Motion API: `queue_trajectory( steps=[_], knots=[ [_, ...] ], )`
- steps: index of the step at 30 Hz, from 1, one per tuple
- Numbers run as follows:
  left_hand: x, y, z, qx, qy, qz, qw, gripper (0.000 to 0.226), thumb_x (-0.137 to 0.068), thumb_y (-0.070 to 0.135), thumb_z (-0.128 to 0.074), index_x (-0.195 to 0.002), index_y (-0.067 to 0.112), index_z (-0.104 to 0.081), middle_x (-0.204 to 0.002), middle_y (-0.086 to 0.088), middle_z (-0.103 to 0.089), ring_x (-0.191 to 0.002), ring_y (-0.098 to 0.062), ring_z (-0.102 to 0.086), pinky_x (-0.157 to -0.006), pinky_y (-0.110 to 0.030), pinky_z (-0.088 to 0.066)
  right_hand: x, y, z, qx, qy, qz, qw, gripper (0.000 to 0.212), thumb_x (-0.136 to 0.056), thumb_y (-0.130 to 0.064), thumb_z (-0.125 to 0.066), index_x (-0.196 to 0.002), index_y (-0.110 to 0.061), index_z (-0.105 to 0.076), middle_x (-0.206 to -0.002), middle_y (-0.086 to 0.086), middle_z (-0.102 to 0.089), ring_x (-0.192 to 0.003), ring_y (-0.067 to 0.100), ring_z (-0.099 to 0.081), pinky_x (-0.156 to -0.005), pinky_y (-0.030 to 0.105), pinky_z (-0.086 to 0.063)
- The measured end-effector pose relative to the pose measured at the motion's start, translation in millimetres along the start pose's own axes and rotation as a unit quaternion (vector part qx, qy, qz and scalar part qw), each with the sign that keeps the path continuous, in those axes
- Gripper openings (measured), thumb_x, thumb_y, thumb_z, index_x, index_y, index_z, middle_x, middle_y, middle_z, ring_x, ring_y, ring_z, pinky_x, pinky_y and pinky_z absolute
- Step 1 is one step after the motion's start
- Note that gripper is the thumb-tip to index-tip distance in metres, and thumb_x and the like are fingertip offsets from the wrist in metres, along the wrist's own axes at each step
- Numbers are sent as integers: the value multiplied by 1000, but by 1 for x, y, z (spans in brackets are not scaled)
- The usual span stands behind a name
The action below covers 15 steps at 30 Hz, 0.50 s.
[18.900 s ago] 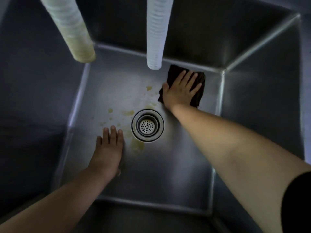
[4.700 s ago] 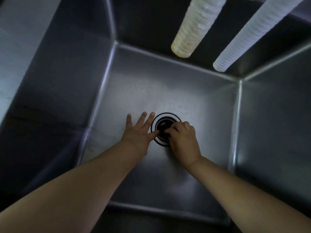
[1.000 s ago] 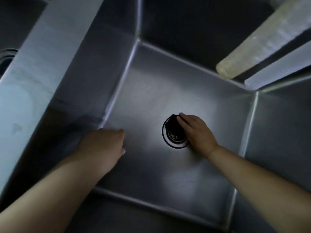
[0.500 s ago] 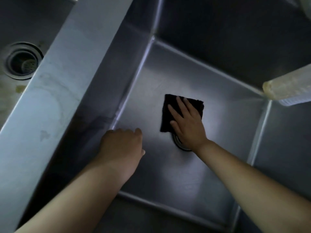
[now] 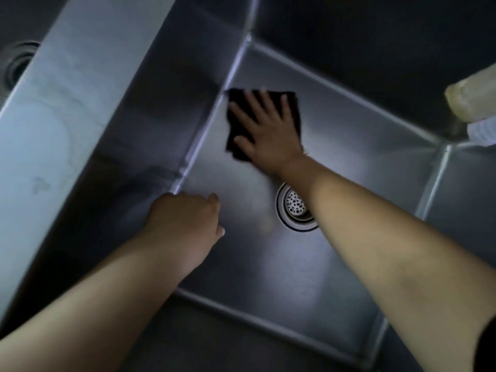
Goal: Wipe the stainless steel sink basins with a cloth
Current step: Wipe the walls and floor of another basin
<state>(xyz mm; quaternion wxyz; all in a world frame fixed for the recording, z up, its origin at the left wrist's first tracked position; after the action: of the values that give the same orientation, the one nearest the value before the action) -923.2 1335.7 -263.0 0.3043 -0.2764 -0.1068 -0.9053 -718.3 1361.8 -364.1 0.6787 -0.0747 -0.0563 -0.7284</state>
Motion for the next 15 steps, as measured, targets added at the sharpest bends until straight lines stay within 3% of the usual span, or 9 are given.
queue_trajectory(
  steps=[4,9,15],
  knots=[
    [1,2,2,-7,16,-4,1000,45,-92,52,-41,-127,23,-40,-118,1,-60,-109,-23,-57,-70,-32,-30,19,72,3,-5,3,-117,993,64,-91,-56,-25,-150,-34,-17,-159,7,-13,-146,30,-8,-113,55,-1],
    [0,3,7,9,17,-9,1000,45,-92,51,-39,-128,24,-40,-122,0,-58,-112,-24,-55,-72,-31,-32,120,138,-8,-8,-17,-276,961,68,-89,-51,-26,-151,-29,-14,-160,8,-10,-145,32,-7,-114,58,-1],
    [-1,5,12,16,9,-18,1000,45,-92,52,-38,-126,22,-41,-122,-1,-57,-112,-26,-55,-72,-32,-36,244,95,-25,-5,-57,-297,953,69,-87,-45,-29,-150,-19,-23,-157,16,-18,-143,38,-15,-113,60,-7]
  ],
)
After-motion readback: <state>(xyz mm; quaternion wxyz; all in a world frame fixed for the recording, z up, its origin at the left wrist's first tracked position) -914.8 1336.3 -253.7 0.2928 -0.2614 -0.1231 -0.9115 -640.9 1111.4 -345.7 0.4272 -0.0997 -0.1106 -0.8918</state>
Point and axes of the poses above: each hand's wrist, its own x-axis away from the middle knuckle, its own z-axis out of the back of the hand, y = z × x, the point moved 2 cm from there along -x, towards the middle knuckle
